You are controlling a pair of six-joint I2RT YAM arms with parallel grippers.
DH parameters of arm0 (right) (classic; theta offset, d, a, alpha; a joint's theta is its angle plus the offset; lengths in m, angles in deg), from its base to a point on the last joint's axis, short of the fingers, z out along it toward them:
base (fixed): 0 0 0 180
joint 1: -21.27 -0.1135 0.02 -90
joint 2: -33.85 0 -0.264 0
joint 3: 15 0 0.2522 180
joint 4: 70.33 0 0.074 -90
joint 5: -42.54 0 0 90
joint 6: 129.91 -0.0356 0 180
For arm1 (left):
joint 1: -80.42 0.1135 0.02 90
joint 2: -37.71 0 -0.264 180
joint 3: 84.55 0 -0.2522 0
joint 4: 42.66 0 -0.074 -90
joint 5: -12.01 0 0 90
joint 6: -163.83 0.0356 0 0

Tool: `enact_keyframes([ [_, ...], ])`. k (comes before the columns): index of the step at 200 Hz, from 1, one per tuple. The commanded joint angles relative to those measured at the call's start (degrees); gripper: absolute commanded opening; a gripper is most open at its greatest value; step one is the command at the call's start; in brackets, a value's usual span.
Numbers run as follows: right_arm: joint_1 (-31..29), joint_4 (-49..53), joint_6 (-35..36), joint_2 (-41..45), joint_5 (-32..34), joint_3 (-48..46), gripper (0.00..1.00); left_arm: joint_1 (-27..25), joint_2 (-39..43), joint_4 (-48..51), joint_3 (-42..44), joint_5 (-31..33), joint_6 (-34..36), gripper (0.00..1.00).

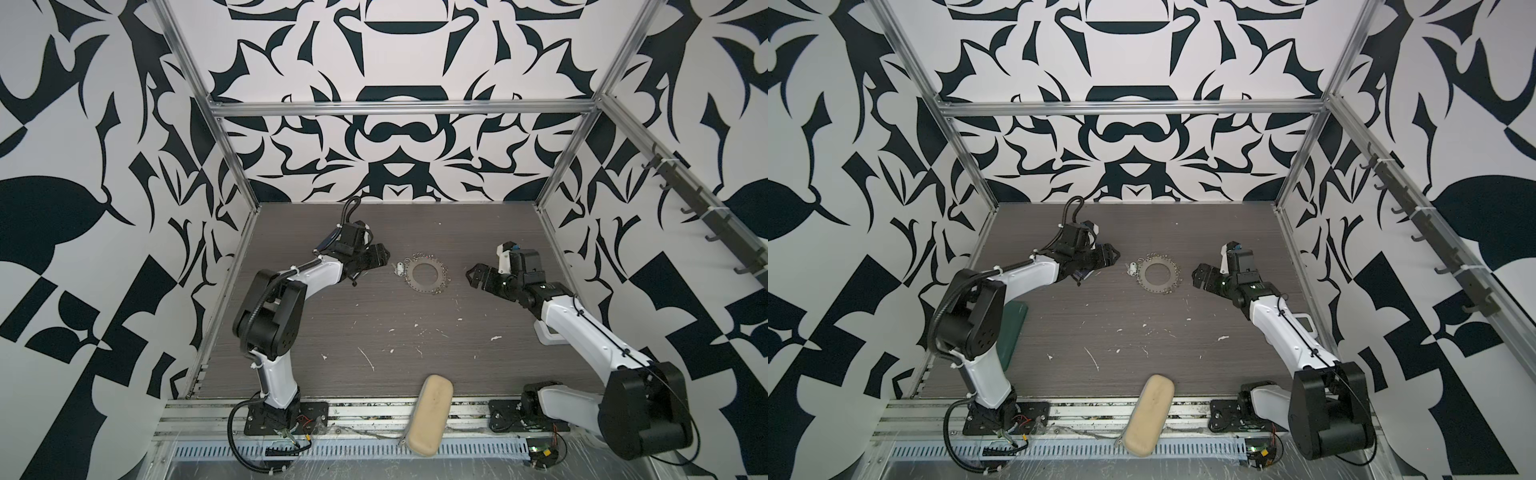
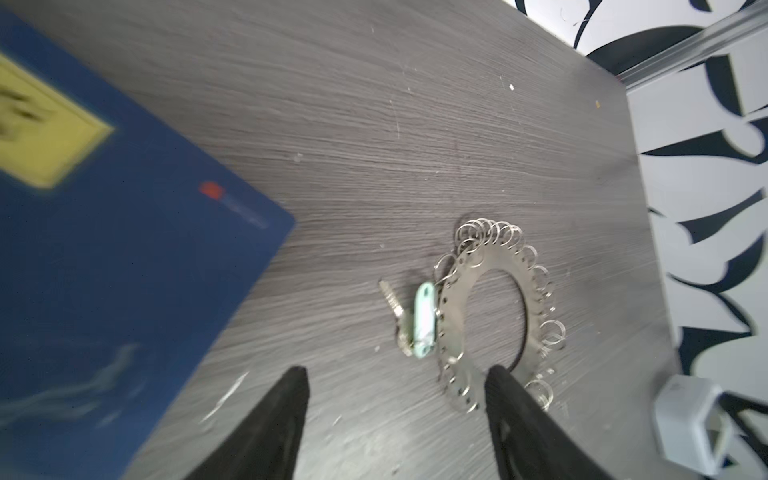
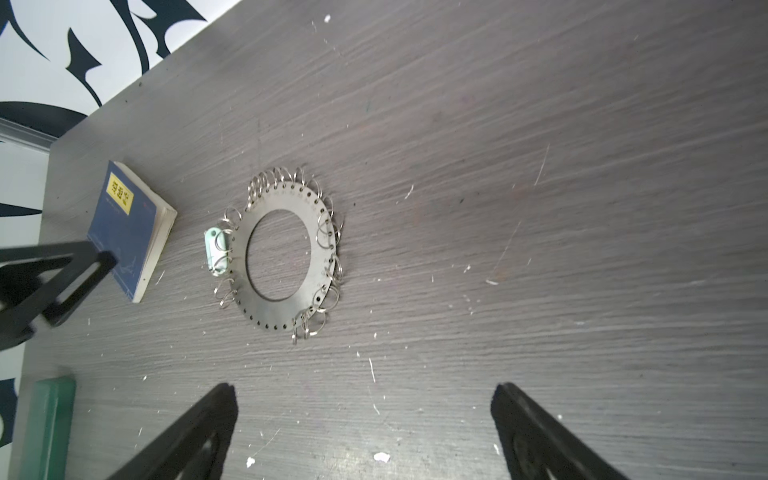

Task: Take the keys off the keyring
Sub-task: 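Move both grippers toward the metal ring plate with the green key tag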

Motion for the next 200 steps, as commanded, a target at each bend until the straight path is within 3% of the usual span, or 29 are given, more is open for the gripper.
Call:
enact_keyframes([
  [1, -0.27, 0.12, -0.75, 1.60, -1.99, -0.18, 1.00, -0.54, -2.55, 1.91, -3.07, -3.44, -1.27, 0.61],
  [100, -0.32, 0.91, -0.54, -0.86, -3.46, 0.30, 1.00, -2.69, -11.97, 2.01, -9.67, -5.86, -2.01, 0.47],
  [200, -0.34, 2.84, 0.31, -2.42, -4.72, 1.65, 1.00, -2.69, -15.50, 0.60, -11.58, -6.97, -2.96, 0.31],
])
